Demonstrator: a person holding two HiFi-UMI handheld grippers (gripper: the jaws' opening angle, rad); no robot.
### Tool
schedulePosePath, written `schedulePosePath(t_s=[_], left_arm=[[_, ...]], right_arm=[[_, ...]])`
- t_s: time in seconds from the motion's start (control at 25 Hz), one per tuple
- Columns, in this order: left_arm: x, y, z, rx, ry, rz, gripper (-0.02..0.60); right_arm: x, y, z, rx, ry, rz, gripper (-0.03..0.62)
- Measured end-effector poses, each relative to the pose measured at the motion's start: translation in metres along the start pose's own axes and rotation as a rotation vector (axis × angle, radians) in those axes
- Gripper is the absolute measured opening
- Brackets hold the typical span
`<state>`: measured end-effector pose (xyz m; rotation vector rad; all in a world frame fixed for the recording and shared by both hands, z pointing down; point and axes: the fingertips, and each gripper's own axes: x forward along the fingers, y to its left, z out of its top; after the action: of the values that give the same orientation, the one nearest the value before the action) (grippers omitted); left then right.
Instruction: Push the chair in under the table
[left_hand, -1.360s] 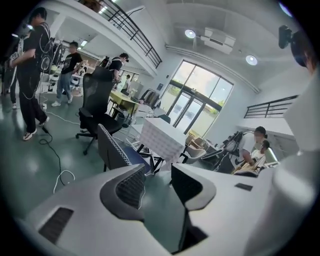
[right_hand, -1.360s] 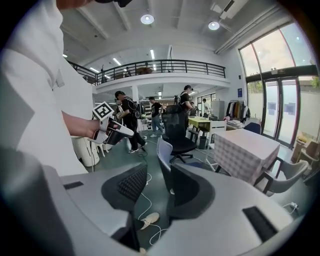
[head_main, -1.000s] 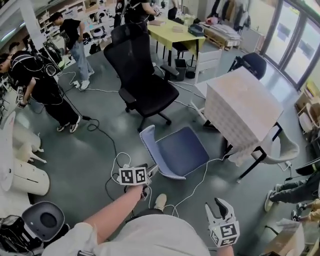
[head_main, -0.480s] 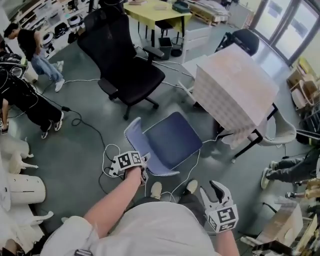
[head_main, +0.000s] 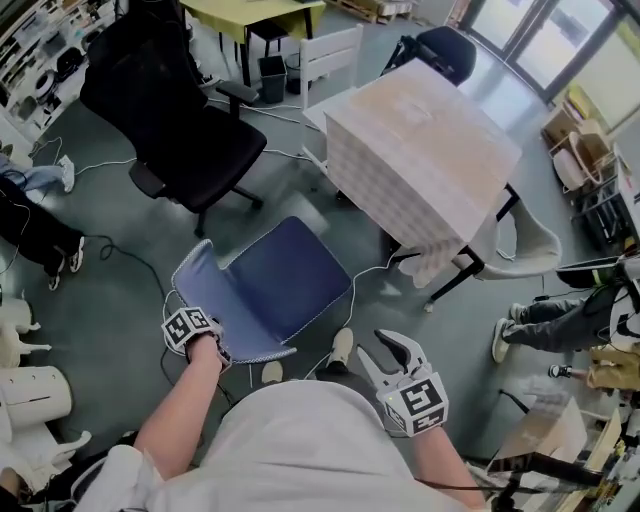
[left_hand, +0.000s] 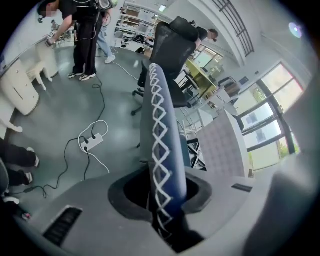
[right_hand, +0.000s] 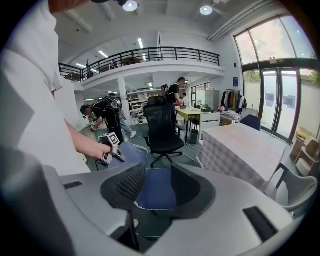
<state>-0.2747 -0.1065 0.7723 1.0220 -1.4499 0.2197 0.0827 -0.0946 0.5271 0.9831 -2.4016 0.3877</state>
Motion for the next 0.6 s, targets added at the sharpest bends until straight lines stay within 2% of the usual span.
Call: schedulePosePath(t_s=[0.2,0.44,0.6], left_arm=[[0.010,-0.020,-0.002,-0.034,-0.033,0.047,0.087],[0.028,-0.065,-0.012,-0.039,-0.028,0.037,0.080],[0.041,-0.104,-0.012,-0.036,-0.032,0.022,0.078]], right_arm=[[0.006,-0.062,0.006,0.001,-0.011,0.029,0.160],[0.010,-0.108,0.002,0.008,0.001,0.074,0.160],[0.003,-0.138,0.005,0.003,0.003,0.073,0.160]])
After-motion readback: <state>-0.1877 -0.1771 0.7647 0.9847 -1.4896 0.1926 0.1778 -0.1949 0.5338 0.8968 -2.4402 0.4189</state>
